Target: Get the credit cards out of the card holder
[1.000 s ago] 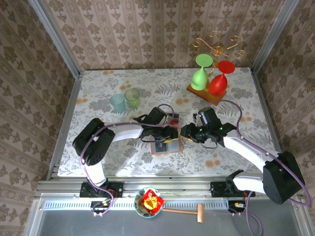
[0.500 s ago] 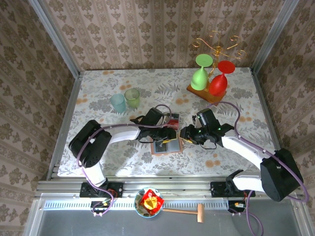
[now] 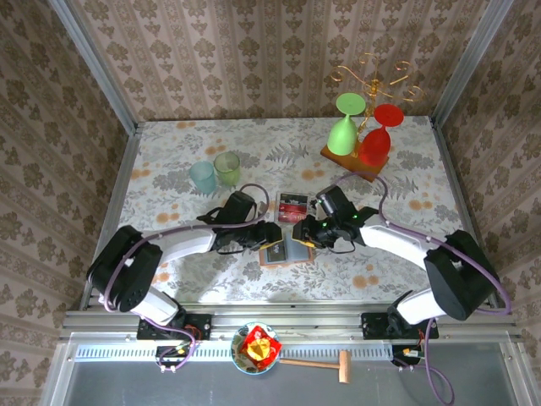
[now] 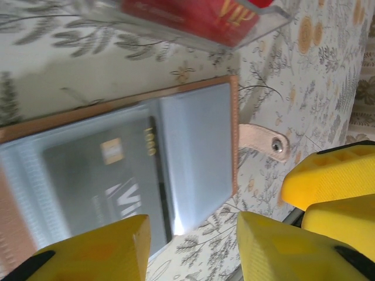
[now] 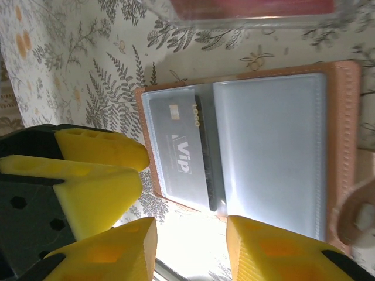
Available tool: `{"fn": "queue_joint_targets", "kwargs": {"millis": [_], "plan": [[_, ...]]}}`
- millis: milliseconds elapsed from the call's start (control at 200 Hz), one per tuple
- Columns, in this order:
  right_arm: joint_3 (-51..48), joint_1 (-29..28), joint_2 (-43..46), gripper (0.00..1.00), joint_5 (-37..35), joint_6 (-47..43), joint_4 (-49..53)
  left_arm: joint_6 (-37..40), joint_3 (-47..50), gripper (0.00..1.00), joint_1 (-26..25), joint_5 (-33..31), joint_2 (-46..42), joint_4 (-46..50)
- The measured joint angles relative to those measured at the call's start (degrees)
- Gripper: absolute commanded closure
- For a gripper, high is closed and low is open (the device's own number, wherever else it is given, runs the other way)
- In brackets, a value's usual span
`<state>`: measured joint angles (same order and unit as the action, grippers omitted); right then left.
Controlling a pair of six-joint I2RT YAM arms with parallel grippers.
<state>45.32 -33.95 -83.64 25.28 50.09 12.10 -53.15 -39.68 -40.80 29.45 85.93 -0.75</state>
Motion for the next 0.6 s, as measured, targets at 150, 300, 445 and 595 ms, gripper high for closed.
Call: {"fn": "queue_joint_targets", "kwargs": {"millis": [150,300,445,595], "plan": [[2.1,-1.9,-3.9,0.64,0.0,0.1,-0.4,0.0,3.2,0.57,1.9,-0.5,-2.2,0.4],[4.2,-3.1,-7.4,0.65,0.0,0.2,-1.2,0.0,3.5,0.57,2.6,-1.1,-2.2,1.0],[5.7,-3.8,-10.2,0.68,0.6,0.3,-1.9,0.0,3.5,0.61,2.8,-1.1,-1.2,0.3],[6.5,-4.0,-12.7,0.71,1.1,0.2,-2.6,0.0,3.7,0.62,3.0,-1.0,0.7,0.0]]}}
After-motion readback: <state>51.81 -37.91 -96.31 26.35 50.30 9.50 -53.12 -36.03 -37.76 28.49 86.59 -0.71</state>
